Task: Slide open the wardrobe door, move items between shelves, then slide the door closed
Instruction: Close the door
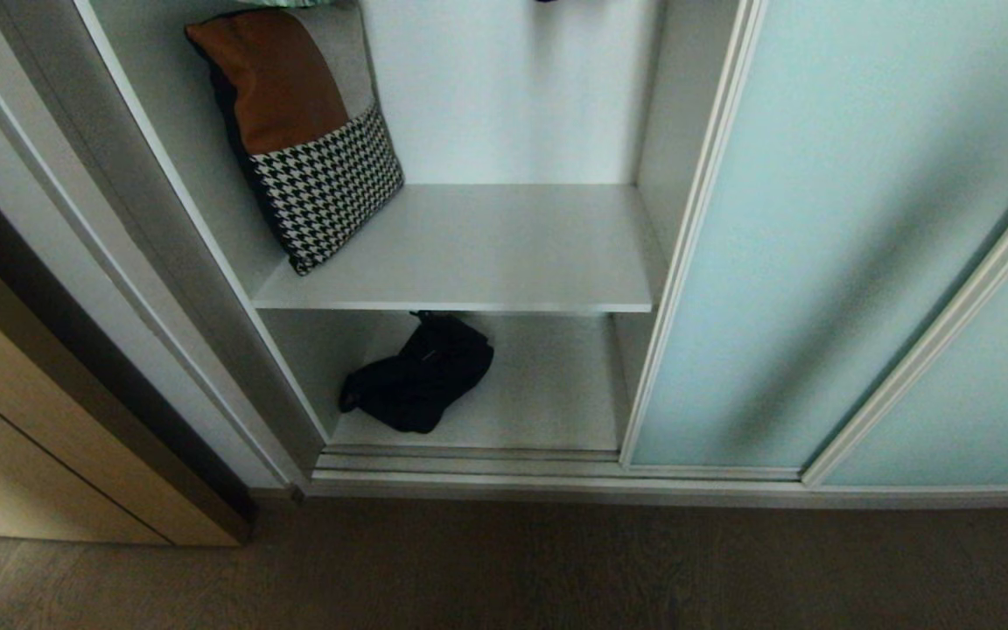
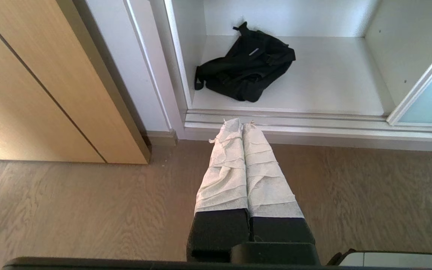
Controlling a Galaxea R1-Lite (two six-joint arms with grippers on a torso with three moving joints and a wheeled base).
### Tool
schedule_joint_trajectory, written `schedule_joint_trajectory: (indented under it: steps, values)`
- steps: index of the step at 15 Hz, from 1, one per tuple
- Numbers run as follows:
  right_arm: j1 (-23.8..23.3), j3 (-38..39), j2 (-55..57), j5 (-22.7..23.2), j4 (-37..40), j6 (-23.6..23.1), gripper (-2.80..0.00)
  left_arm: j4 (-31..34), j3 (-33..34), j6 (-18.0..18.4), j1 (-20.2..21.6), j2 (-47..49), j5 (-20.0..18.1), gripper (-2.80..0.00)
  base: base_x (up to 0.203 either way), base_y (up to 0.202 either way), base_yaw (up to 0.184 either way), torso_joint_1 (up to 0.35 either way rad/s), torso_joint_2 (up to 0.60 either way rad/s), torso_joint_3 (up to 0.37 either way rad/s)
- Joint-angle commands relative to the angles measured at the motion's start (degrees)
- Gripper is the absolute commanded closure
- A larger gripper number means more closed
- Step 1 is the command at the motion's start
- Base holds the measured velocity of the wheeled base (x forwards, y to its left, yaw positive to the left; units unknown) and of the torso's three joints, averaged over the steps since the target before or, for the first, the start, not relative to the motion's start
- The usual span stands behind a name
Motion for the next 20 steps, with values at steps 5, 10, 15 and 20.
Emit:
schedule_joint_trajectory:
  steps: [5, 10, 15, 20]
  values:
    - [1.1, -2.1, 6.0, -3.3, -3.2, 0.1, 0.0, 0.0, 0.0, 0.1, 0.0, 0.1, 0.0, 0.0, 0.0, 0.0, 0.0, 0.0, 0.0, 0.0]
    - [4.4, -2.0, 8.5, -8.1, -4.6, 0.2, 0.0, 0.0, 0.0, 0.1, 0.0, 0.1, 0.0, 0.0, 0.0, 0.0, 0.0, 0.0, 0.0, 0.0]
    - [7.8, -1.7, 11.3, -14.9, -8.8, 0.3, 0.0, 0.0, 0.0, 0.1, 0.0, 0.0, 0.0, 0.0, 0.0, 0.0, 0.0, 0.0, 0.0, 0.0]
    - [8.5, -1.8, 14.9, -17.4, -14.0, 0.3, 0.0, 0.0, 0.0, 0.1, 0.0, 0.0, 0.0, 0.0, 0.0, 0.0, 0.0, 0.0, 0.0, 0.0]
